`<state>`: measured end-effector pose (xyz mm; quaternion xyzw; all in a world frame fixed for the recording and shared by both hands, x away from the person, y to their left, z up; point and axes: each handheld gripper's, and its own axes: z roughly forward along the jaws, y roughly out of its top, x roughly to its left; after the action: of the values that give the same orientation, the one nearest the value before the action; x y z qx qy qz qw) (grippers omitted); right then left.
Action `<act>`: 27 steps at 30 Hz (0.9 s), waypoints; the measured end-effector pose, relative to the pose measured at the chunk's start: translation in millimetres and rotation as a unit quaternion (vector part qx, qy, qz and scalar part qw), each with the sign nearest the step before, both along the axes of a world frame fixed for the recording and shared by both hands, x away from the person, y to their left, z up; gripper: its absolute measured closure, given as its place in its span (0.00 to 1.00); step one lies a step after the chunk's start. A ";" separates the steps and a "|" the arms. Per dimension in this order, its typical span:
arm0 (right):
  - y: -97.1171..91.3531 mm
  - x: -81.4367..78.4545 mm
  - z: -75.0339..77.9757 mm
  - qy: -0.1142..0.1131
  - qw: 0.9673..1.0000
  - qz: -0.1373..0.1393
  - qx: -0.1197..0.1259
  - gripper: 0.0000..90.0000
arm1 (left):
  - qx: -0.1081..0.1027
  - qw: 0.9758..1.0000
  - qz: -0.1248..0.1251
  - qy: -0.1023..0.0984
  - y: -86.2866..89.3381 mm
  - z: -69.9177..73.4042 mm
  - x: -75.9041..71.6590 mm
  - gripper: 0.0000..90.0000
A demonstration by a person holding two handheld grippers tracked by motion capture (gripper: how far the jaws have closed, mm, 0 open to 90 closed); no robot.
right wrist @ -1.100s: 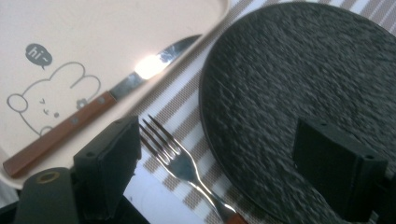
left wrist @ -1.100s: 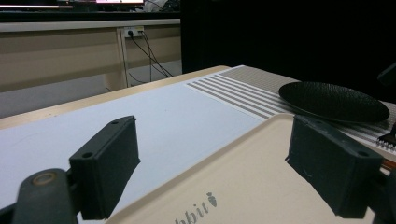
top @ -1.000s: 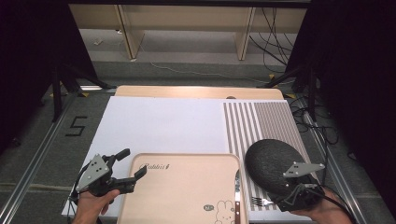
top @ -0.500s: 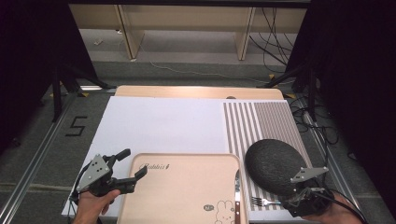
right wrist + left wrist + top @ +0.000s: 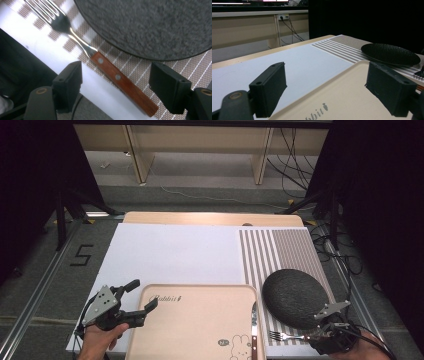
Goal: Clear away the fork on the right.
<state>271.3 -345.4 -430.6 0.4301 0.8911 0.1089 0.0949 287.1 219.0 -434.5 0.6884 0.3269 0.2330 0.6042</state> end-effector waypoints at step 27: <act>5.9 10.4 -18.5 0.032 0.996 0.072 -0.038 0.61 | 0.007 1.000 0.001 0.004 -0.7 -0.7 -0.1 0.17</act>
<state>281.7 -339.5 -449.1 0.3640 0.9259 0.0674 0.0747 286.9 218.3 -435.2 0.6934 0.3280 0.2332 0.5977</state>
